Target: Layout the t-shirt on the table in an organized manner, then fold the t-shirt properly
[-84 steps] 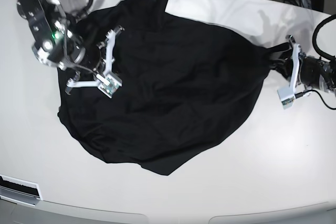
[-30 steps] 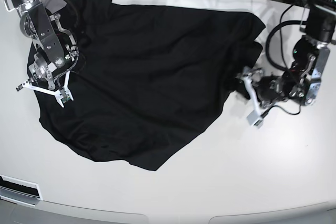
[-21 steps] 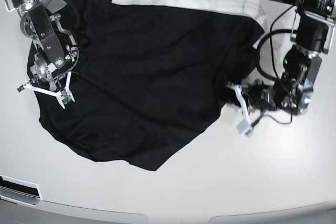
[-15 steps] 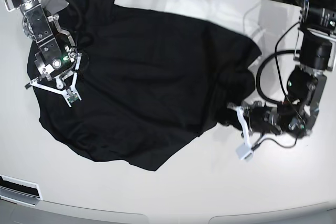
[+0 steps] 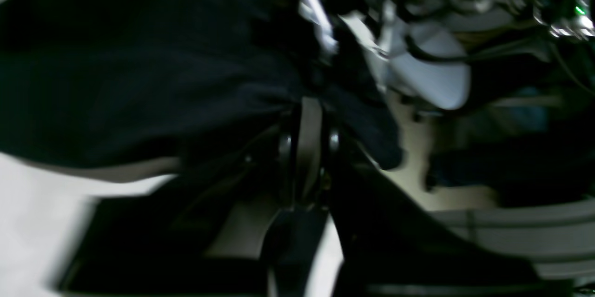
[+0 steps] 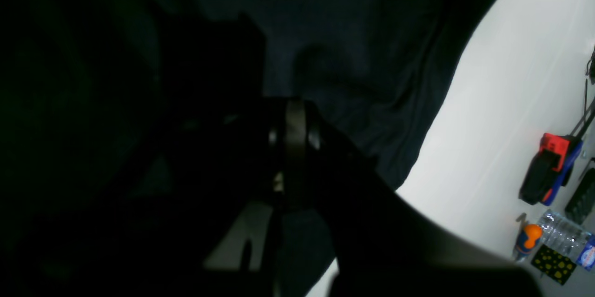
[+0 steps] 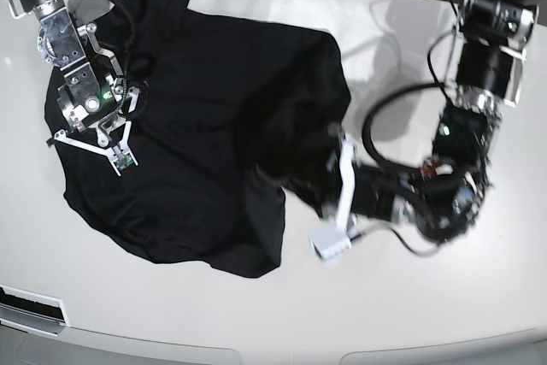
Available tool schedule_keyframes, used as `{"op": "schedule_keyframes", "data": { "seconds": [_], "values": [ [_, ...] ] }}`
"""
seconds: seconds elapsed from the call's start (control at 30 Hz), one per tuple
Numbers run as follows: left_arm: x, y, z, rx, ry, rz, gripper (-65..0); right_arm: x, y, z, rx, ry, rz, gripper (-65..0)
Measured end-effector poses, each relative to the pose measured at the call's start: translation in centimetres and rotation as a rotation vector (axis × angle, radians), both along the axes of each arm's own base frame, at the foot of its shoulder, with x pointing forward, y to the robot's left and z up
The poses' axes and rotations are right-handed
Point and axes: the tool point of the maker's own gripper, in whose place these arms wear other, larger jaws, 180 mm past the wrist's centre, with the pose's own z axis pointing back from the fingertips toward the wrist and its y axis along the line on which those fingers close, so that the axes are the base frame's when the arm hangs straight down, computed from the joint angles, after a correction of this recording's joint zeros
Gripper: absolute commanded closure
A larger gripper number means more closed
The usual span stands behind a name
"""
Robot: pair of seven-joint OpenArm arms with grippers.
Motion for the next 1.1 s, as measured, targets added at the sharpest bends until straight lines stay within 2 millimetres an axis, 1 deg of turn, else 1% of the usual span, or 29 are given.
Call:
{"op": "schedule_keyframes", "data": {
  "seconds": [0.1, 0.2, 0.3, 0.4, 0.47, 0.53, 0.6, 0.67, 0.7, 0.73, 0.83, 0.87, 0.9, 1.0, 1.1],
  "values": [
    [-3.2, -0.5, -2.5, 0.020, 0.088, -0.036, 0.0, 0.0, 0.1, 0.0, 0.002, 0.000, 0.001, 0.0],
    [-5.7, -0.9, -4.1, 0.025, 0.152, -0.062, 0.0, 0.1, 0.1, 0.0, 0.003, -0.006, 0.004, 0.0],
    [-8.8, -1.4, -5.8, 0.052, 0.218, -0.122, 0.0, 0.1, 0.1, 0.0, 0.003, -0.005, 0.004, 0.0],
    [-11.7, -2.3, -6.8, 0.069, 0.266, -0.196, 0.0, 0.1, 0.1, 0.0, 0.003, -0.006, 0.004, 0.0],
    [-13.2, -2.8, -7.1, 0.080, 0.280, -0.246, 0.0, 0.1, 0.1, 0.0, 0.003, -0.006, 0.004, 0.0],
    [-14.2, -3.2, -7.3, 0.087, 0.289, -0.284, 0.0, 0.1, 0.1, 0.0, 0.003, -0.006, 0.004, 0.0],
    [-14.7, -3.3, -7.7, 0.108, 0.285, -0.303, 0.0, 0.2, 0.1, 0.1, 0.004, -0.010, 0.007, 0.0],
    [-14.3, -3.2, -7.7, 0.116, 0.275, -0.302, 0.0, 0.2, 0.1, 0.1, 0.005, -0.012, 0.007, 0.0],
    [-13.7, -3.2, -7.3, 0.103, 0.269, -0.291, 0.0, 0.2, 0.1, 0.1, 0.005, -0.012, 0.007, 0.0],
    [-12.8, -3.3, -6.5, 0.075, 0.262, -0.275, -5.4, 0.2, 0.1, 0.1, 0.005, -0.011, 0.009, 0.0],
    [-9.8, -3.7, -2.9, -0.065, 0.270, -0.212, -31.8, 0.2, 0.2, 0.0, -0.003, -0.001, 0.034, 0.0],
    [-8.7, -3.6, -2.1, -0.089, 0.251, -0.191, -37.8, 0.2, 0.3, 0.0, -0.002, 0.005, 0.043, 0.0],
    [-7.8, -3.3, -1.8, -0.084, 0.229, -0.171, -40.6, 0.2, 0.3, 0.0, -0.002, 0.005, 0.045, 0.0],
    [-5.5, -2.2, -0.9, -0.101, 0.190, -0.100, -40.7, 0.2, 0.3, 0.0, -0.002, 0.005, 0.045, 0.0],
    [-2.9, -0.6, 0.3, -0.131, 0.147, -0.005, -40.7, 0.1, 0.3, 0.0, -0.002, 0.006, 0.045, 0.0]
  ]
}}
